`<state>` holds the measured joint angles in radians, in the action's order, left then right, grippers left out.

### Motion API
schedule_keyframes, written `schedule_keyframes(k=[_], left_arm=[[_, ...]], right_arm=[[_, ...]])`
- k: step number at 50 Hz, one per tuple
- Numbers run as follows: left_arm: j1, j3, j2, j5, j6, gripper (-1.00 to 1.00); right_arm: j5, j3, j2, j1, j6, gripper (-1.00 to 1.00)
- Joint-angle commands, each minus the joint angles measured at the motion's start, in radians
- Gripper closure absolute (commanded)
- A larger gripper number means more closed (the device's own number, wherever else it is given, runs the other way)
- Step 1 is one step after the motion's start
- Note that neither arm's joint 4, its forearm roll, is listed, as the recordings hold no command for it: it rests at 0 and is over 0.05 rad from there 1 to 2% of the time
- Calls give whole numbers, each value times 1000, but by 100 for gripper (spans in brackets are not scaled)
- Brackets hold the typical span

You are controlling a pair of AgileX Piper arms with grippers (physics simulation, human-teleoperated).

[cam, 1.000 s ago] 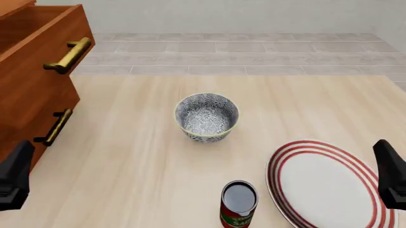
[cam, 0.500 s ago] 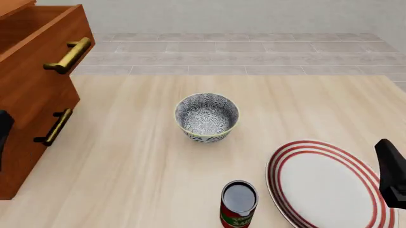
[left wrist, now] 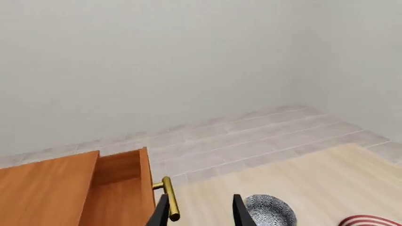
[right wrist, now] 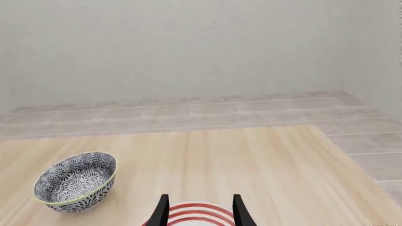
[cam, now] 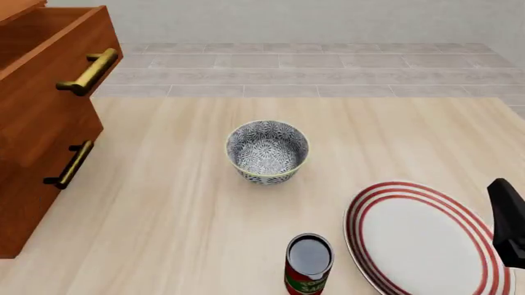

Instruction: Put the bowl on top of the cabinet.

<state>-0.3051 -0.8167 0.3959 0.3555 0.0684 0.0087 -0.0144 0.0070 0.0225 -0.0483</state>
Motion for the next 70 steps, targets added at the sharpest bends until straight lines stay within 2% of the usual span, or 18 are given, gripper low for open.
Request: schedule_keyframes(k=[1, 6, 10, 12, 15, 16, 18, 21, 31, 34, 39, 40, 43, 50, 52, 55, 70], left_arm=[[-144, -143, 196, -66, 45, -100], [-194, -158, 312, -147, 62, -100], [-236, -192, 417, -191, 36, -100], [-247, -223, 478, -187, 4, -100], [-272, -245, 531, -186, 6, -100], [-277, -262, 576, -180, -20, -100], [-282, -274, 604, -182, -27, -100], [-287, -287, 648, -205, -8, -100], [-308, -354, 811, -221, -16, -100], [-297, -374, 863, -221, -28, -100], [-291, -385, 909, -244, 3, -100], [-279, -393, 927, -234, -21, -100], [-267, -405, 946, -243, -9, -100], [-233, -442, 1037, -224, -36, -100], [-248, -441, 1047, -233, -20, -100], [-225, -454, 1069, -219, -43, -100], [-215, -472, 1159, -231, -51, -100]], right_arm=[[-1, 2, -1, 5, -10, -100], [2, -3, -2, 6, -10, -100], [6, -6, -4, 7, -7, -100], [5, -5, -5, 6, -4, -100], [6, -6, -5, 5, -2, -100], [5, -5, -5, 4, -1, -100], [5, -5, -6, 4, -1, -100], [7, -8, -6, 3, 1, -100], [4, -11, -2, 4, 5, -100], [2, -6, -6, 5, 5, -100], [-1, -4, -6, 6, 3, -100], [0, -4, -6, 6, 5, -100], [-1, -3, -6, 5, 5, -100], [-3, 0, -6, 2, 8, -100], [-4, 0, -6, 3, 8, -100], [2, -5, -6, 3, 9, -100], [-2, -1, -6, 2, 12, -100]])
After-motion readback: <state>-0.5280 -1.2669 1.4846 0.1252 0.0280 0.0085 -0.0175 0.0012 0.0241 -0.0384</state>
